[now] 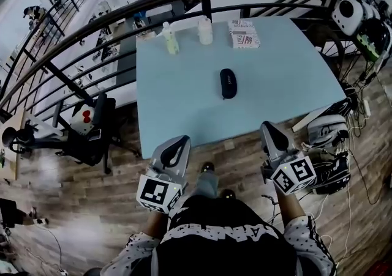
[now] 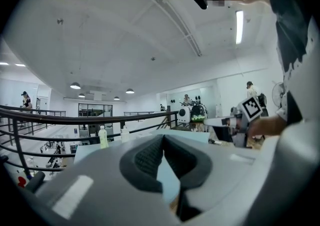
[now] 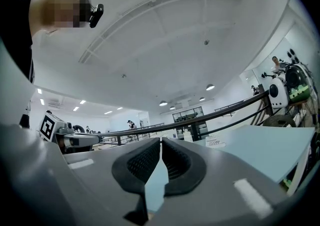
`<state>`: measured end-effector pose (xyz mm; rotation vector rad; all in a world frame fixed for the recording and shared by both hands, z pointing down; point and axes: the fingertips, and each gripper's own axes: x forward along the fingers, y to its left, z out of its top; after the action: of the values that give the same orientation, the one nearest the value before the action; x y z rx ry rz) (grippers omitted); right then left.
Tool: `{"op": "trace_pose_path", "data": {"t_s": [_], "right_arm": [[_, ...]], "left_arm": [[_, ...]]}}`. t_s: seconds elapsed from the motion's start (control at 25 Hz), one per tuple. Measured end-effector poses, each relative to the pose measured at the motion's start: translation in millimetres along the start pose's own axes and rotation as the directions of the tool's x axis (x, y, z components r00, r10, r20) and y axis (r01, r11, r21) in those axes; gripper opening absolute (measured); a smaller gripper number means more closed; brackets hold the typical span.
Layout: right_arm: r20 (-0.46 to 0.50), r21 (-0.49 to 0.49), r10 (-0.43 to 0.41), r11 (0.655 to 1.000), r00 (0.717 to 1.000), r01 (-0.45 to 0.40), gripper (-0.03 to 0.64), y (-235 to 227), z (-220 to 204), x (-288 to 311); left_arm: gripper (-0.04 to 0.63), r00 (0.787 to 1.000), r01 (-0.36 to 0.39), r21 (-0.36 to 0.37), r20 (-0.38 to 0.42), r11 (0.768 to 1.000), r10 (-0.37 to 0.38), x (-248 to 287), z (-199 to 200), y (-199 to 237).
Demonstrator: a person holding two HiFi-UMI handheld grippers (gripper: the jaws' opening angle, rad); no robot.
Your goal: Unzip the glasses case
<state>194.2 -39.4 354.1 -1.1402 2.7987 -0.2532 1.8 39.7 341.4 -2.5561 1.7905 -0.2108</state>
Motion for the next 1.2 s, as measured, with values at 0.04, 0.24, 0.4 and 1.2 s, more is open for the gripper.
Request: {"op": "trace_pose_path", "data": {"t_s": [0.04, 0.24, 0.4, 1.2], "right_arm": [[0.0, -0.001, -0.009, 1.0, 1.0, 0.009, -0.002, -4, 1, 6], [0.018, -0.019, -0.068, 0.997, 0.998, 0.068, 0.003, -26, 18, 39], [0.009, -0.027, -0.108, 0.994, 0.994, 0.108, 0.008, -47, 20, 71], [-0.136, 0.032, -0.206, 0.977, 0.969, 0.212, 0.067, -89, -56, 211]], "left_arm": [[0.0, 1.0, 0.008, -0.002, 0.004, 1.0, -0.008, 9, 0, 5], [0.0, 0.997, 0.062, 0.009, 0.037, 0.998, -0.062, 61, 14, 35], [0.0, 0.994, 0.097, 0.008, 0.048, 0.995, -0.097, 98, 18, 57], [0.0, 0.983, 0.186, -0.033, 0.013, 0.982, -0.186, 212, -25, 150]]}}
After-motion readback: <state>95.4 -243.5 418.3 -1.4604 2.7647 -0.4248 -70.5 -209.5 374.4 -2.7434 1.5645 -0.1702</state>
